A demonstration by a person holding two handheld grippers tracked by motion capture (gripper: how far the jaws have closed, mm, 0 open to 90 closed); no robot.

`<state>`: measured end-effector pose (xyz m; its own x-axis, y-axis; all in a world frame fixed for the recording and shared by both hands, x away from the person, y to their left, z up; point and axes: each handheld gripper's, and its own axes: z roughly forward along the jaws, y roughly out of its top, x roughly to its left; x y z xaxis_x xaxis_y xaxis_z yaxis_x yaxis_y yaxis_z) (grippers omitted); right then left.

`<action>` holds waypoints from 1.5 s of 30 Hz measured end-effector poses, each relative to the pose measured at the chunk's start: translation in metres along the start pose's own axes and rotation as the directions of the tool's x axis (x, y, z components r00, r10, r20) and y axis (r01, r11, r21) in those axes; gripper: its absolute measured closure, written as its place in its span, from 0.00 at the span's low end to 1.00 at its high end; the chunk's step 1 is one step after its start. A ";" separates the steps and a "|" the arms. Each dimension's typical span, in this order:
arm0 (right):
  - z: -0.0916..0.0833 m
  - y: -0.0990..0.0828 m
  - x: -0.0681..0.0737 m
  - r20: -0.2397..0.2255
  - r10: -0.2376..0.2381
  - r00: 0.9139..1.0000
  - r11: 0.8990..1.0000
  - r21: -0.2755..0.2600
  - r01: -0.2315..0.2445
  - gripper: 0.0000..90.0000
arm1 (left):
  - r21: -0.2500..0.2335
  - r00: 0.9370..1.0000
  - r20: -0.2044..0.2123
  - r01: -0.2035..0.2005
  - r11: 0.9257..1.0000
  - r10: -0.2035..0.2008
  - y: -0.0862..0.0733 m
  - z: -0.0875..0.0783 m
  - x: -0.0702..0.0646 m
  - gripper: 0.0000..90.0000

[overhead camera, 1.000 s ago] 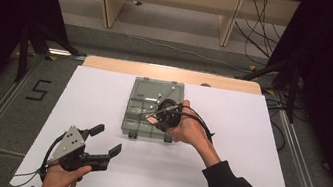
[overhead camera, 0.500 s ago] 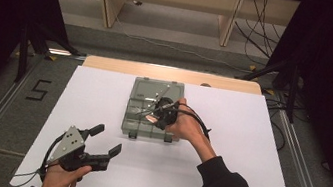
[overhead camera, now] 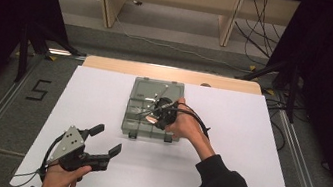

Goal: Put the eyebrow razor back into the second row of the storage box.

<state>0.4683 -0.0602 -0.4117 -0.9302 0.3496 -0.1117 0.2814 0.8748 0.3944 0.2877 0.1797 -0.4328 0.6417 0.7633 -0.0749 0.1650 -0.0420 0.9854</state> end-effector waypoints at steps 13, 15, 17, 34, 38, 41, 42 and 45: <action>0.004 0.000 -0.003 -0.001 0.000 1.000 1.000 0.008 0.000 0.83 | -0.001 1.000 -0.001 0.000 1.000 0.000 0.000 0.000 0.000 0.17; 0.004 0.000 -0.003 -0.001 0.005 1.000 1.000 0.010 -0.005 0.82 | 0.000 1.000 -0.001 0.000 1.000 0.000 0.000 0.000 0.000 0.17; 0.005 0.000 -0.003 0.001 0.006 1.000 1.000 0.009 -0.006 0.83 | 0.000 1.000 -0.001 0.000 1.000 0.000 0.000 0.000 0.000 0.17; 0.008 0.001 -0.003 -0.008 0.026 1.000 1.000 0.002 -0.026 0.75 | -0.003 1.000 -0.001 -0.001 1.000 0.001 0.000 0.000 0.001 0.17; 0.004 0.001 -0.003 -0.005 0.048 0.999 0.999 -0.021 -0.048 0.68 | -0.003 1.000 -0.001 -0.001 1.000 0.001 0.000 0.000 0.000 0.17; 0.000 -0.001 -0.003 0.010 0.063 0.998 0.997 -0.046 -0.063 0.60 | -0.003 1.000 -0.002 0.000 1.000 0.000 0.000 0.000 0.000 0.17; -0.001 -0.002 -0.003 0.008 0.071 0.997 0.996 -0.054 -0.070 0.58 | -0.002 1.000 -0.002 -0.001 1.000 0.001 0.000 0.000 0.001 0.17; -0.007 -0.003 -0.004 0.024 0.077 0.997 0.993 -0.086 -0.074 0.52 | -0.002 1.000 -0.002 -0.001 1.000 0.001 0.000 0.000 0.000 0.17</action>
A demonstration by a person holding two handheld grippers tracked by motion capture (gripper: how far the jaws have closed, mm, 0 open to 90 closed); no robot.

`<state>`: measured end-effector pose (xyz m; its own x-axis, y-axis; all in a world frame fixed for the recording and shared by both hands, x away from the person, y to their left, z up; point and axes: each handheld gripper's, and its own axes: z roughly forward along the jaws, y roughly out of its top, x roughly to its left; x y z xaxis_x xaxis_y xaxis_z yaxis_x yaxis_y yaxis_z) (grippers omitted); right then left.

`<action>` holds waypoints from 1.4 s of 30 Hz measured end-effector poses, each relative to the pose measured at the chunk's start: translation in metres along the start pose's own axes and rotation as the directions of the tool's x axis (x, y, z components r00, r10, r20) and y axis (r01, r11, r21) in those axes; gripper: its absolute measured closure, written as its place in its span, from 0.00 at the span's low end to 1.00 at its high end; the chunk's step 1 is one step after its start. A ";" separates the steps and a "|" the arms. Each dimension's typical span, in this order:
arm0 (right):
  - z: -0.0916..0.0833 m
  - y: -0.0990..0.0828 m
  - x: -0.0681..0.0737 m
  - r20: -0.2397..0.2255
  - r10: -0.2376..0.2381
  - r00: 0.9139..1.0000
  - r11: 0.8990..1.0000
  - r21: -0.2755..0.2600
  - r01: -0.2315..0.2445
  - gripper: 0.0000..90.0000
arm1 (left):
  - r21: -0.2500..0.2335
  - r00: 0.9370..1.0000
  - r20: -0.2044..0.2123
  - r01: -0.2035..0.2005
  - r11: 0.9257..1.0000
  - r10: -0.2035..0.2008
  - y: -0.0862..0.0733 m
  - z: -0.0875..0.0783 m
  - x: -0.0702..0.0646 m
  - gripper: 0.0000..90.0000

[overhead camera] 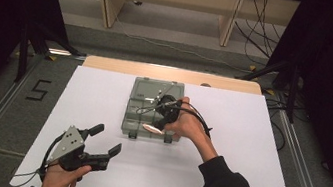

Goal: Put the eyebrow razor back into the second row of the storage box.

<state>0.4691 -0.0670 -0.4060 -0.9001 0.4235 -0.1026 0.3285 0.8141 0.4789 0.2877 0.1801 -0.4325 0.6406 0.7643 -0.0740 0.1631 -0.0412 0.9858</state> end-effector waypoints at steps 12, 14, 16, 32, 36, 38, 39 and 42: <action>-0.031 -0.008 0.009 0.018 0.018 1.000 0.994 -0.112 -0.016 0.39 | 0.002 1.000 -0.002 -0.002 1.000 0.002 0.000 0.000 0.000 0.17; -0.034 -0.012 0.010 0.024 0.035 0.999 0.991 -0.126 -0.032 0.36 | 0.002 1.000 -0.002 0.000 1.000 0.000 0.000 0.000 0.000 0.17; -0.038 -0.015 0.011 0.021 0.044 0.999 0.989 -0.145 -0.040 0.36 | 0.003 1.000 -0.002 -0.002 1.000 0.002 0.000 0.000 0.000 0.17; -0.067 -0.048 0.025 0.046 0.078 0.996 0.957 -0.285 -0.061 0.33 | -0.011 1.000 0.010 -0.013 1.000 0.013 -0.001 0.002 0.001 0.17; -0.069 -0.058 0.027 0.051 0.092 0.994 0.945 -0.320 -0.071 0.32 | 0.007 1.000 -0.005 0.001 1.000 -0.001 0.000 0.000 -0.001 0.17; -0.071 -0.062 0.029 0.045 0.109 0.993 0.939 -0.332 -0.088 0.32 | 0.007 1.000 -0.004 0.002 1.000 -0.002 -0.001 0.001 -0.001 0.17; -0.071 -0.063 0.029 0.042 0.111 0.993 0.937 -0.337 -0.090 0.31 | 0.008 1.000 -0.005 0.001 1.000 -0.001 -0.001 0.001 -0.001 0.17; -0.076 -0.069 0.029 0.025 0.127 0.992 0.925 -0.364 -0.109 0.31 | 0.007 1.000 -0.004 0.000 1.000 0.000 -0.001 0.001 0.000 0.17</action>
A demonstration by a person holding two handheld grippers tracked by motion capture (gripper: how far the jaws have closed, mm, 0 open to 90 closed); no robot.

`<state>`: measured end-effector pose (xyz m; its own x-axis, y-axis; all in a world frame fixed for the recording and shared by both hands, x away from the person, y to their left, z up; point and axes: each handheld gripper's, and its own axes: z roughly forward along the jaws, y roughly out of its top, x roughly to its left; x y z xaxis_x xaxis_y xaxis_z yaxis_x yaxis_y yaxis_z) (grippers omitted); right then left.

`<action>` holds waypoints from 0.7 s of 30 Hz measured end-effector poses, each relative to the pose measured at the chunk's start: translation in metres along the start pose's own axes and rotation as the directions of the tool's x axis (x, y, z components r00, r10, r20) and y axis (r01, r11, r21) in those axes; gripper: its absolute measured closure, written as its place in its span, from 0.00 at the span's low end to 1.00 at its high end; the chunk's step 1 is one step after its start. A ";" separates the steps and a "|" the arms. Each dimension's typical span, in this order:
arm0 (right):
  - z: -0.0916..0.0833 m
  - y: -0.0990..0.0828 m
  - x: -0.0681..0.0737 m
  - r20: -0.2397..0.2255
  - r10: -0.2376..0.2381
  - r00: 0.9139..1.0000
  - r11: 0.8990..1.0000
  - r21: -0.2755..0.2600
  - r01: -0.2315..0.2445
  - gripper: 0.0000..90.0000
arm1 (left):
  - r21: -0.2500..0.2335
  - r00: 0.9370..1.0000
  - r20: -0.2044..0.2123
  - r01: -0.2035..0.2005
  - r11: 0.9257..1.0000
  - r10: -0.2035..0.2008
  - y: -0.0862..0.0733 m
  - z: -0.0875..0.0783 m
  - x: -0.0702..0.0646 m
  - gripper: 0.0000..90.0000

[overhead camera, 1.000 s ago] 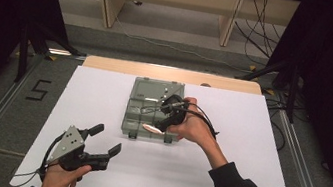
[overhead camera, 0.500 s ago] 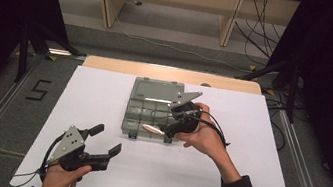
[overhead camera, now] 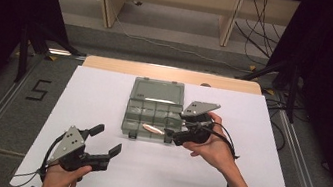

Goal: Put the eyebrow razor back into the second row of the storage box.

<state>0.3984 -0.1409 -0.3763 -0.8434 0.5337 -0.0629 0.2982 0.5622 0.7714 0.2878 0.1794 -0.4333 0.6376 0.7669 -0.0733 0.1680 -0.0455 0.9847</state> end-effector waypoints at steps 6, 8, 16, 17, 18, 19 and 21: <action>-0.007 -0.009 0.003 0.006 0.006 1.000 0.999 -0.037 -0.006 0.28 | -0.002 1.000 0.001 -0.002 1.000 0.002 0.000 0.000 0.000 0.17; -0.009 -0.013 0.005 -0.004 0.013 1.000 0.999 -0.046 -0.013 0.28 | 0.000 1.000 0.001 0.003 1.000 -0.003 0.000 0.000 0.000 0.17; -0.017 -0.025 0.003 -0.004 0.038 0.999 0.993 -0.114 -0.038 0.26 | 0.000 1.000 0.002 0.001 1.000 -0.001 0.000 0.000 -0.001 0.17; -0.018 -0.026 0.002 0.008 0.044 0.999 0.991 -0.124 -0.043 0.26 | -0.002 1.000 0.003 0.004 1.000 -0.004 0.000 0.000 -0.001 0.17; -0.019 -0.027 0.001 0.010 0.049 0.999 0.990 -0.132 -0.047 0.26 | -0.002 1.000 0.003 0.003 1.000 -0.003 0.000 0.000 -0.001 0.17; -0.020 -0.028 0.002 0.002 0.065 0.998 0.988 -0.140 -0.064 0.26 | -0.002 1.000 0.003 0.002 1.000 -0.002 0.000 0.000 -0.001 0.17; -0.022 -0.029 0.002 0.008 0.072 0.997 0.987 -0.144 -0.070 0.25 | -0.001 1.000 0.004 0.002 1.000 -0.002 0.000 0.000 -0.001 0.17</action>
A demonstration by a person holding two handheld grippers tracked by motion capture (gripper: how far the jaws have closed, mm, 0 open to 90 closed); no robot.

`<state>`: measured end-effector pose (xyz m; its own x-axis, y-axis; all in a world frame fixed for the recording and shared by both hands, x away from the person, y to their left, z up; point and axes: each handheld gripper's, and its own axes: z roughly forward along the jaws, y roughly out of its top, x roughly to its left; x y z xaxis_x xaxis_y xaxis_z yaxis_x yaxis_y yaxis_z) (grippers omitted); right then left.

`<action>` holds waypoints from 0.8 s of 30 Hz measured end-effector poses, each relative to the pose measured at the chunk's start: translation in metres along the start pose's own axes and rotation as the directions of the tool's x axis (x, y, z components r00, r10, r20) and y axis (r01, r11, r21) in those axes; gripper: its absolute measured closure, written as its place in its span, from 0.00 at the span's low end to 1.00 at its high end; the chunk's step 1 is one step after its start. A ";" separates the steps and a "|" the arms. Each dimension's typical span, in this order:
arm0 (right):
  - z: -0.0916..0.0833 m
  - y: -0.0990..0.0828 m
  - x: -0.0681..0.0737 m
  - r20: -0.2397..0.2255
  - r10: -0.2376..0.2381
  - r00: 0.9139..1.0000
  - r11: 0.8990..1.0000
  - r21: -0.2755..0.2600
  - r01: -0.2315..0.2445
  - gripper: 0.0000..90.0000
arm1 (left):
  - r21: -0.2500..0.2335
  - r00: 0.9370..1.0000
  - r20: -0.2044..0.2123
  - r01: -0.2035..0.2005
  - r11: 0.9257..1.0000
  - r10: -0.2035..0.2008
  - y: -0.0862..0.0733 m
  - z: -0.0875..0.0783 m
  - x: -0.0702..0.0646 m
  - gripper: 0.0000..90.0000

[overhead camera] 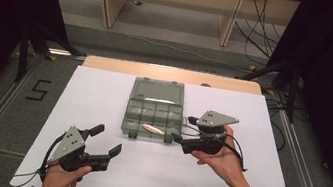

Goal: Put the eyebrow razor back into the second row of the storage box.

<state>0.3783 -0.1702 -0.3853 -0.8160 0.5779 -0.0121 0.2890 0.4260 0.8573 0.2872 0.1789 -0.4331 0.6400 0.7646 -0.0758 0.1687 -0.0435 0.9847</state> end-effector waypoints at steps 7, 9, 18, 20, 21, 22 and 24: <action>-0.007 -0.006 0.000 -0.006 0.015 1.000 0.999 -0.035 -0.016 0.25 | -0.007 1.000 0.006 -0.015 1.000 0.015 0.000 0.001 0.001 0.17; -0.009 -0.008 0.000 -0.002 0.015 1.000 0.999 -0.047 -0.015 0.24 | -0.015 1.000 0.014 -0.022 1.000 0.023 0.000 0.002 0.002 0.17; -0.014 -0.016 0.001 -0.005 0.031 1.000 0.996 -0.081 -0.031 0.24 | 0.002 1.000 0.008 -0.009 1.000 0.009 0.000 0.001 0.000 0.17; -0.015 -0.017 0.001 -0.001 0.031 1.000 0.995 -0.094 -0.031 0.24 | 0.002 1.000 0.009 -0.011 1.000 0.011 0.000 0.001 0.000 0.17; -0.015 -0.019 0.002 -0.007 0.042 0.999 0.994 -0.100 -0.042 0.24 | 0.002 1.000 0.009 -0.012 1.000 0.012 0.000 0.001 0.000 0.17; -0.016 -0.020 0.002 -0.010 0.046 0.999 0.993 -0.104 -0.047 0.24 | 0.002 1.000 0.010 -0.013 1.000 0.013 0.000 0.001 0.000 0.17; -0.018 -0.023 0.001 -0.009 0.045 0.999 0.994 -0.098 -0.046 0.23 | 0.003 1.000 0.009 -0.011 1.000 0.011 0.000 0.001 0.000 0.17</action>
<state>0.3617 -0.1920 -0.3954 -0.8069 0.5898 0.0312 0.2754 0.3290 0.9033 0.2880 0.1788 -0.4333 0.6484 0.7585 -0.0661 0.1635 -0.0539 0.9851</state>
